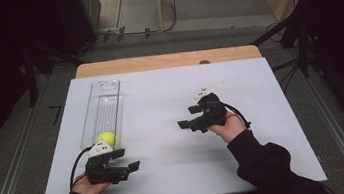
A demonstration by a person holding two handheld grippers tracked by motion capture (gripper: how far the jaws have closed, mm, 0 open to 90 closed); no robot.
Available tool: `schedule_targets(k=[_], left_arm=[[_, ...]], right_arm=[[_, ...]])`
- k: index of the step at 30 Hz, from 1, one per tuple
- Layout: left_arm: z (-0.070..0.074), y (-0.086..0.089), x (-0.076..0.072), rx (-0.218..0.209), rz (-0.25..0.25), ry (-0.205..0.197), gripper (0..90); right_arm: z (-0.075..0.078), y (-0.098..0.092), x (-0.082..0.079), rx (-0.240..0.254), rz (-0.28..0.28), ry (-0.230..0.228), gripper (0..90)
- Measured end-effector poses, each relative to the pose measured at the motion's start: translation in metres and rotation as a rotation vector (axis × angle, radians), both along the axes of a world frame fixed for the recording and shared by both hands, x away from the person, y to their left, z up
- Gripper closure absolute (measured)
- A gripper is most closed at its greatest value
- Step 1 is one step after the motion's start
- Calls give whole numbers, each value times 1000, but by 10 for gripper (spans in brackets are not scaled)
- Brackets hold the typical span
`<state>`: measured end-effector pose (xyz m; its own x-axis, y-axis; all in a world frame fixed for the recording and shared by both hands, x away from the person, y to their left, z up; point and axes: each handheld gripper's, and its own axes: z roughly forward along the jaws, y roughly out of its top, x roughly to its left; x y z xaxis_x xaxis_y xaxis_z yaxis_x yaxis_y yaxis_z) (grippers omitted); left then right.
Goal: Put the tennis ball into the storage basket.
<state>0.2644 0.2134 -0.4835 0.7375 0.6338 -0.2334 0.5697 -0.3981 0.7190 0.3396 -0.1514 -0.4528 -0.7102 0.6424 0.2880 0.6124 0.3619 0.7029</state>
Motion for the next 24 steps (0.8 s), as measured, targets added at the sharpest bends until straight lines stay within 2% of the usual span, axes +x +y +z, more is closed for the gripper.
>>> schedule_targets(k=[3,12,24], left_arm=[[0,0,0,-1,-4,0,227],[1,-1,0,-2,-2,-3,227],[3,-1,-1,-4,-10,-8,227]], right_arm=[[-4,-12,-5,2,-23,6,204],[-5,-28,-19,-5,-54,-17,204],[-7,-53,-44,-4,-88,-24,204]])
